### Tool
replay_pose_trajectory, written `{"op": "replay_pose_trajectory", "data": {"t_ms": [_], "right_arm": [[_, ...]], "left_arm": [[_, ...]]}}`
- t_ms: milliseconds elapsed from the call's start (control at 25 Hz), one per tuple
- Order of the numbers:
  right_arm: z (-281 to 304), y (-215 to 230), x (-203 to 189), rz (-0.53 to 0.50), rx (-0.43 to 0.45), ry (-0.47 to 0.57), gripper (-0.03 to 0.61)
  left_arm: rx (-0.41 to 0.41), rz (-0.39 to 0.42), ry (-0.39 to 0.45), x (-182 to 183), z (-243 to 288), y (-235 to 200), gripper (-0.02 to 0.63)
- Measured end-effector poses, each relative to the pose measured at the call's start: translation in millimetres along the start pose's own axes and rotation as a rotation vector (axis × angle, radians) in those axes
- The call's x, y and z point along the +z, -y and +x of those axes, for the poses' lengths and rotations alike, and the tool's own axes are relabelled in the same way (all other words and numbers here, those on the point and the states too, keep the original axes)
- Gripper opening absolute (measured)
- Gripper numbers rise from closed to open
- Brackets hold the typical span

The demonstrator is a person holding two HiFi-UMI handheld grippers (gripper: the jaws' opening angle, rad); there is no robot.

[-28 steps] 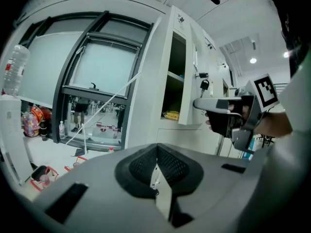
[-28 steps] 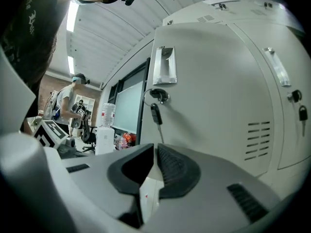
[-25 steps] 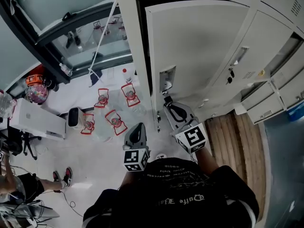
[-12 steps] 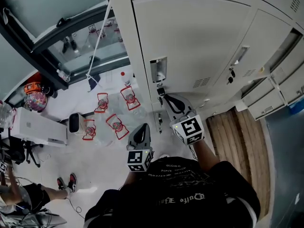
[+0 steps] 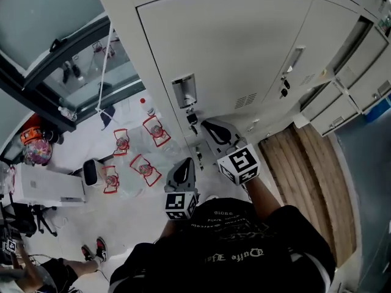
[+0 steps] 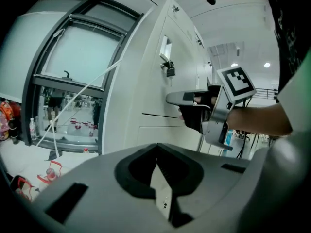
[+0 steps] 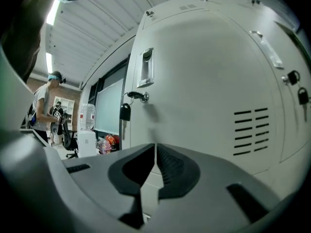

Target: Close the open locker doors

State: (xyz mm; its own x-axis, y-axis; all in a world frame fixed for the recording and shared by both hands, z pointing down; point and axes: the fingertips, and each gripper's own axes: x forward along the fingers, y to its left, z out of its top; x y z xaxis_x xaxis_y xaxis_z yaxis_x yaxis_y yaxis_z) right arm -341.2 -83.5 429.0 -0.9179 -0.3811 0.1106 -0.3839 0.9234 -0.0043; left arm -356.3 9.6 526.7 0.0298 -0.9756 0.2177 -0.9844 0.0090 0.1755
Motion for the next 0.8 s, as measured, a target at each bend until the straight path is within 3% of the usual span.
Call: {"op": "replay_pose_trajectory", "data": {"t_ms": [120, 280, 520, 800], "right_arm": [[-24.0, 4.1, -7.8, 0.031, -0.019, -0.022, 0.014], [-65.1, 36.5, -13.3, 0.071, -0.128, 0.003, 0.015], [-162.3, 116.8, -14.3, 0.126, -0.457, 0.023, 0.037], [-292.0, 231.3, -17.8, 0.154, -0.763, 0.067, 0.083]], "left_arm": [[-0.083, 0.027, -0.018, -3.2, 12.5, 18.1, 0.008], [-0.168, 0.039, -0.044, -6.8, 31.3, 45.5, 0.008], [-0.398, 0.080, -0.083, -11.0, 65.6, 106.3, 0.008], [-0.541, 0.125, -0.107, -16.0, 118.9, 184.3, 0.008]]}}
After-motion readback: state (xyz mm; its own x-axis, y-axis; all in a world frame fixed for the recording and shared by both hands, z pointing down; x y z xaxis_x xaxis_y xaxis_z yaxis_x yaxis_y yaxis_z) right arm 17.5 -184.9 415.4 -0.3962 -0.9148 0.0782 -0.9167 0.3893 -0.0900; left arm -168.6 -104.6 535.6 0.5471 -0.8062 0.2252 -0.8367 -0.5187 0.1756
